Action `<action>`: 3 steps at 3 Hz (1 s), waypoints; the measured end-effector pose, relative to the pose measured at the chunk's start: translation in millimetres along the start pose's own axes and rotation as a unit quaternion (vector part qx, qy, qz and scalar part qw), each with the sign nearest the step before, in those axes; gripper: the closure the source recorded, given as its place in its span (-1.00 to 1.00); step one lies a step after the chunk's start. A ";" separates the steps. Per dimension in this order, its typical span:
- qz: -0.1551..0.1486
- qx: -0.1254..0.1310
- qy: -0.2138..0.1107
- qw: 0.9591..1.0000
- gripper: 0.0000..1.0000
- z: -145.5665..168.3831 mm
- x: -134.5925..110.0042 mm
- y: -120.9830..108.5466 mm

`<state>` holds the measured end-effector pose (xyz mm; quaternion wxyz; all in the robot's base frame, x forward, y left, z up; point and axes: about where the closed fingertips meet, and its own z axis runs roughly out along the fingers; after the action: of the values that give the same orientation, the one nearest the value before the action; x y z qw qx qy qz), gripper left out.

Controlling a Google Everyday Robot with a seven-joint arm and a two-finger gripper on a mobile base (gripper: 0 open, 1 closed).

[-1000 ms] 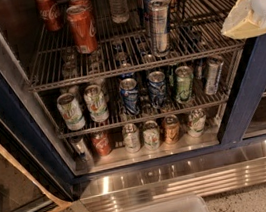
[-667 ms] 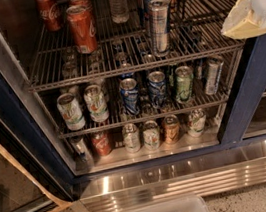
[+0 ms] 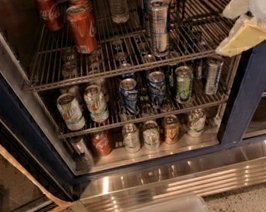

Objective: Pick redbull can from top shelf of fridge

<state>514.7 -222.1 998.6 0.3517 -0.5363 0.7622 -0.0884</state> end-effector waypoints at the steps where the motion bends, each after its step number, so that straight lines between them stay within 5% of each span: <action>1: -0.001 -0.001 -0.015 1.000 -0.28 9.2 -7.7 -3.3; 3: -0.006 -0.004 -0.046 0.999 -0.64 26.2 -31.0 -5.5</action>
Offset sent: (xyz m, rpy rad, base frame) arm 0.0322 0.0333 -0.0075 0.0491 -0.0231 0.0832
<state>541.0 -190.8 995.8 0.3839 -0.5460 0.7420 -0.0631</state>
